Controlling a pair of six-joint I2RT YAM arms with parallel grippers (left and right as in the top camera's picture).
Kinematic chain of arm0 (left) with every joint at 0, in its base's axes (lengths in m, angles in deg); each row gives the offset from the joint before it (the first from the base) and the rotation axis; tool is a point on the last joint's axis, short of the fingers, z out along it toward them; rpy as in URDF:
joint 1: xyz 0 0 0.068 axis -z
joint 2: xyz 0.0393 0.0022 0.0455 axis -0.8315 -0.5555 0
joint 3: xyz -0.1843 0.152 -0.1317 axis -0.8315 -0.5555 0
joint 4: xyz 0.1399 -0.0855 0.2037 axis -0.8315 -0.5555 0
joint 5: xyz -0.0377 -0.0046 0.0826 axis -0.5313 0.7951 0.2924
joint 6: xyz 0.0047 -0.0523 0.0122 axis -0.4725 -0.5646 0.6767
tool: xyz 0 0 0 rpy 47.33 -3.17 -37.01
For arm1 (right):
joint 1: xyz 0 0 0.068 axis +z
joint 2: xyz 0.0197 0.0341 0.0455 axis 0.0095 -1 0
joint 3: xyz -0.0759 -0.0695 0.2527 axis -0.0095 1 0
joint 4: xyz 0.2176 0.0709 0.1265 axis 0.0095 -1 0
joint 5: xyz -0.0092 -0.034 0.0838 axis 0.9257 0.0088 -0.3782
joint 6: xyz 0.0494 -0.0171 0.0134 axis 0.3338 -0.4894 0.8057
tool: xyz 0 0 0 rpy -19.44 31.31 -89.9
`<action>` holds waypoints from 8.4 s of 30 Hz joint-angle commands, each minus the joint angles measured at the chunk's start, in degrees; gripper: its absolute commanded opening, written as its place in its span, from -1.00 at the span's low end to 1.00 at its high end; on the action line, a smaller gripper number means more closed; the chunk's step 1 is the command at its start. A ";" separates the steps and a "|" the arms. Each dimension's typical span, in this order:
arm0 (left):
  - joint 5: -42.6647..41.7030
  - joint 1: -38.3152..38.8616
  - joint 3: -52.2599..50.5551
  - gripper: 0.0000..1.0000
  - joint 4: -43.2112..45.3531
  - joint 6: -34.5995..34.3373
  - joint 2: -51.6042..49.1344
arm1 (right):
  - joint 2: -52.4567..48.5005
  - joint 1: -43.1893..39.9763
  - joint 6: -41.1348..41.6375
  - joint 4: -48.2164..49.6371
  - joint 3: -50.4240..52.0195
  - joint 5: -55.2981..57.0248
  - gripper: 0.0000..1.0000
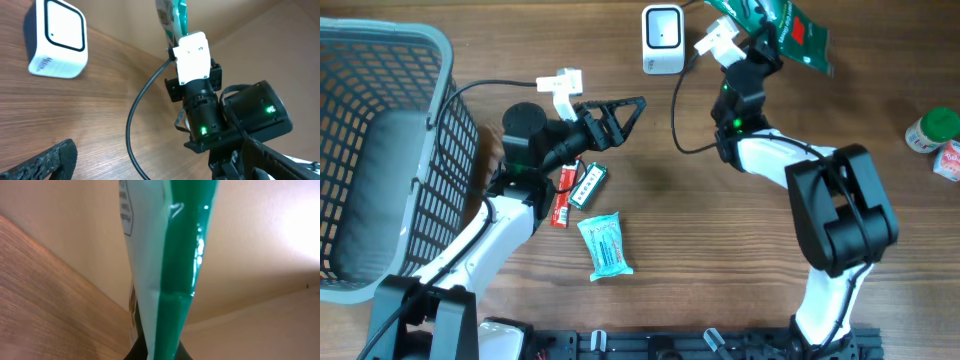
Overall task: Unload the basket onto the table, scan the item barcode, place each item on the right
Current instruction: 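Lift the wipes pack with the right gripper up toward the scanner, then carry the green wipes pack to the table's right edge and release, then grasp the light-green tissue pack with the right gripper, then hold the tissue pack in front of the white scanner, then carry the tissue pack to the table's right edge and release, then reach the right gripper down over the green-white small box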
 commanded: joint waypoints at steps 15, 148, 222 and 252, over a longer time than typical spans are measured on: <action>23.04 0.07 5.92 1.00 -28.35 19.21 19.58 | -21.33 5.16 -6.64 -5.03 -19.93 -5.55 -0.91; 50.23 7.08 25.57 1.00 -82.73 18.45 63.56 | 3.06 -19.37 187.10 -106.25 3.82 -132.15 -0.91; 68.61 7.08 22.88 1.00 -100.65 18.67 63.56 | 7.04 -64.96 126.90 -104.45 -23.10 -34.25 -0.76; 68.61 7.08 22.88 1.00 -102.20 18.71 63.56 | -0.39 22.38 121.98 -81.64 -23.71 -66.51 0.02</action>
